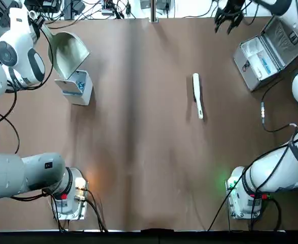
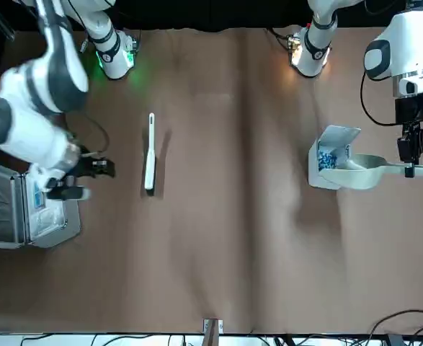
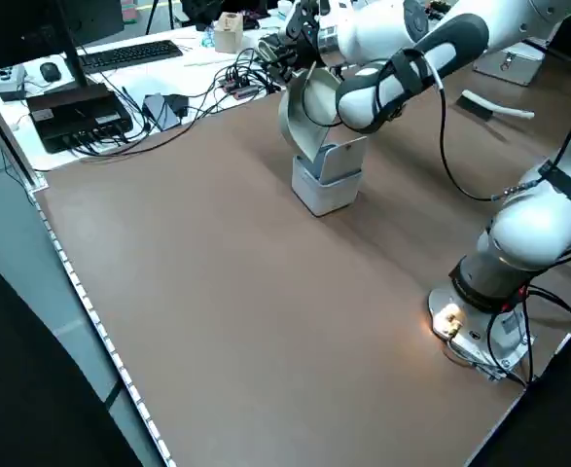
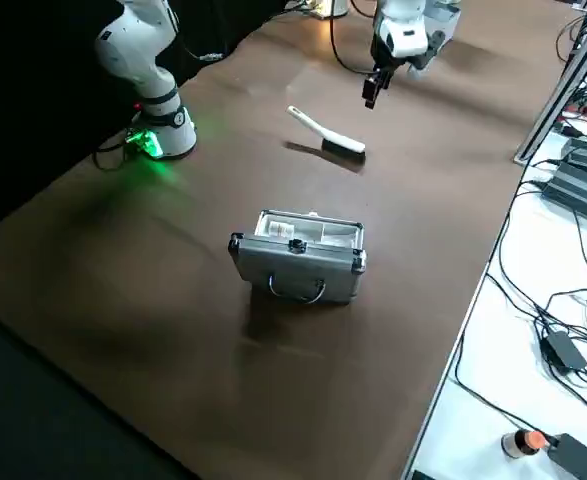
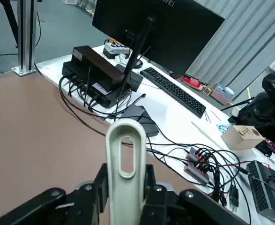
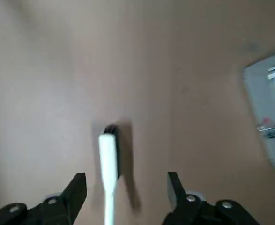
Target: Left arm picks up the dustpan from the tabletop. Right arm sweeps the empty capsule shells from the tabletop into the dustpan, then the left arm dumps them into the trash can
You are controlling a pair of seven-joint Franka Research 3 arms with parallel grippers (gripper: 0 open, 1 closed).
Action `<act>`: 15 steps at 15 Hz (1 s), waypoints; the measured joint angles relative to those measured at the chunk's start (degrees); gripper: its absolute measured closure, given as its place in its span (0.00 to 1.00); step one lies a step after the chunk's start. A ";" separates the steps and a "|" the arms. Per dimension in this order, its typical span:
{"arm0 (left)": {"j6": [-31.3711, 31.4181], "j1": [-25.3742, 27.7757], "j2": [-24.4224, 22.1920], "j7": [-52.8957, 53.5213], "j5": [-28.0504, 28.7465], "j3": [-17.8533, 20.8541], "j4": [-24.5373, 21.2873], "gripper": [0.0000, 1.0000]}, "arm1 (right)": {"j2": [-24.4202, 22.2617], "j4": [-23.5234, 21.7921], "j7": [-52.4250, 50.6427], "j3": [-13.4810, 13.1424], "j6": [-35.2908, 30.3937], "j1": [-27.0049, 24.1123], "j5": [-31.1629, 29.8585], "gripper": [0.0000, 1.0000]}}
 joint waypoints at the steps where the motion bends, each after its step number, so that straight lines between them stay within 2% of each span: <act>1: 0.44 0.03 -0.02 0.21 0.00 0.00 -0.38 0.67 | -0.01 2.22 -0.68 -0.01 -1.18 -1.06 -0.94 0.22; 5: 0.63 0.03 -0.06 0.49 0.00 -0.03 -0.62 0.67 | -0.02 9.03 -3.79 -0.03 -3.20 -3.24 -5.95 0.19; 7: 0.00 0.04 -0.06 0.49 0.00 -0.04 -0.31 0.67 | -0.01 11.69 -3.95 -0.03 -6.59 -3.90 -6.88 0.15; 8: -1.50 0.05 -0.07 0.49 0.00 -0.04 0.16 0.67 | -0.02 13.17 -4.02 -0.03 -9.16 -4.36 -7.10 0.10; 9: -3.33 0.10 -0.07 0.49 0.00 -0.04 0.78 0.67 | -0.02 14.55 -4.16 -0.03 -11.32 -4.73 -7.25 0.03; 10: -5.39 0.23 -0.07 0.49 0.00 -0.03 1.59 0.67 | -0.05 15.75 -4.21 -0.03 -12.59 -5.04 -7.29 0.00; 11: -8.08 0.50 -0.08 0.48 0.00 -0.03 2.59 0.67 | -0.17 16.60 -4.25 -0.03 -13.31 -5.31 -7.33 0.00; 12: -14.00 1.47 -0.13 0.47 0.00 -0.01 4.87 0.67 | -0.90 17.86 -5.32 -0.03 -15.15 -5.82 -7.52 0.00; 15: -22.12 2.72 -0.27 0.40 0.00 0.03 8.52 0.67 | -3.54 18.86 -6.42 -0.02 -17.33 -6.18 -7.76 0.00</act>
